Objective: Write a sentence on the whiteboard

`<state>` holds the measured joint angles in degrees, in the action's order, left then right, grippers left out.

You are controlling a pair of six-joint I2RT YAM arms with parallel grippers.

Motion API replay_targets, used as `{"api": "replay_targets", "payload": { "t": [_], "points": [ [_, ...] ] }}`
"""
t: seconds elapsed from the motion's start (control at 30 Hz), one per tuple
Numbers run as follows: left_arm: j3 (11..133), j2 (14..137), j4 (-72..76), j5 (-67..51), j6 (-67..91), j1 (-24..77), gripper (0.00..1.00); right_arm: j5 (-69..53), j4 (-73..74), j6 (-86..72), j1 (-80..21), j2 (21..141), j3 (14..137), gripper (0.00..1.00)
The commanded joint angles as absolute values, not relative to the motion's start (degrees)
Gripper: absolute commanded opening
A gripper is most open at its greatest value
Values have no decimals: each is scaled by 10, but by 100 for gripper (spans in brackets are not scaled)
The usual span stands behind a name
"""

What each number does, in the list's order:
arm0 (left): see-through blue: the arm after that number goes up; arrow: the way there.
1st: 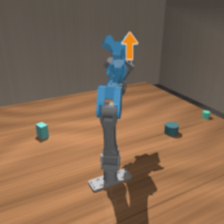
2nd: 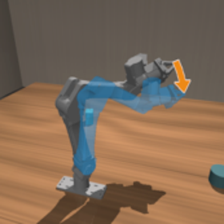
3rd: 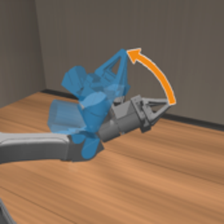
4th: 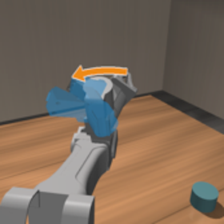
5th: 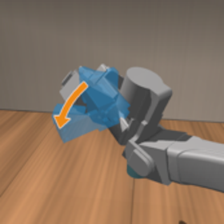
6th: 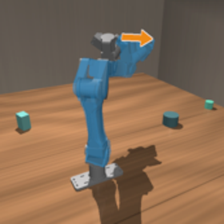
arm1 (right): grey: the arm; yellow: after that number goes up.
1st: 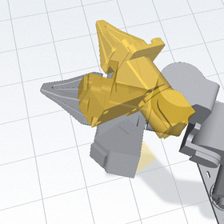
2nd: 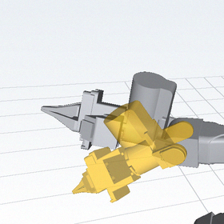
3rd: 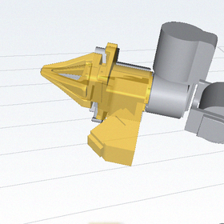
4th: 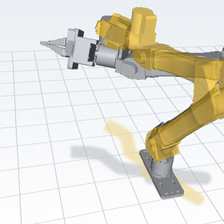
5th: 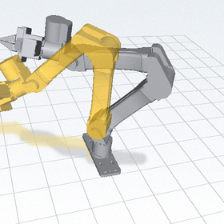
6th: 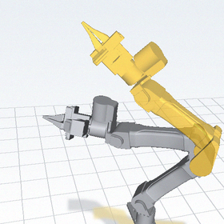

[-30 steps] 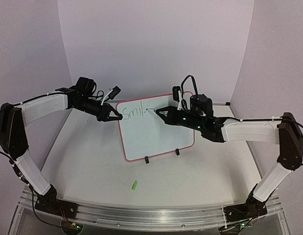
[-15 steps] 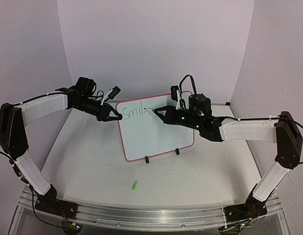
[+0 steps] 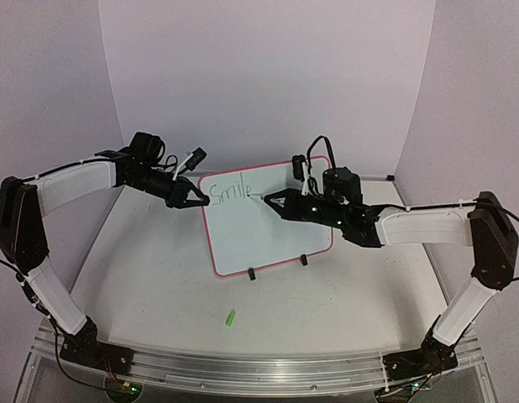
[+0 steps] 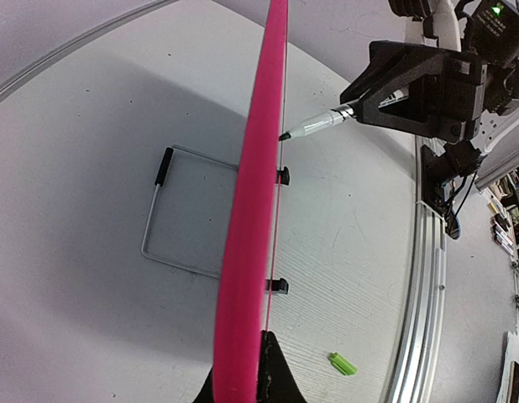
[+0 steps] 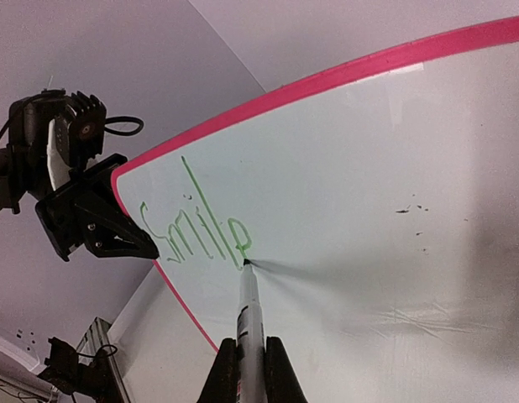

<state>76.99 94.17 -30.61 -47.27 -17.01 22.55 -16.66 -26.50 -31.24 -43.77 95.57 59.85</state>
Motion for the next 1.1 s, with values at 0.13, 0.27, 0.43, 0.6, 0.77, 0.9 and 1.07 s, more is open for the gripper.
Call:
{"api": "replay_targets", "payload": {
  "t": [0.13,0.27,0.43,0.6,0.77,0.9,1.07],
  "points": [
    [773,930,-306,-407,-217,221,0,-120,-266,-315,-432,946,579,0],
    [773,930,-306,-407,-217,221,0,-108,-265,-312,-432,936,579,0],
    [773,930,-306,-407,-217,221,0,-102,-264,-309,-432,929,582,0],
    [773,931,-306,-406,-218,221,0,-99,-264,-307,-432,914,575,0],
    [773,929,-306,-406,-217,221,0,-103,-265,-303,-432,894,563,0],
    [773,929,-306,-406,-217,221,0,-111,-264,-303,-432,894,562,0],
    [773,929,-307,-406,-217,221,0,-114,-264,-305,-432,907,567,0]
  ]
}}
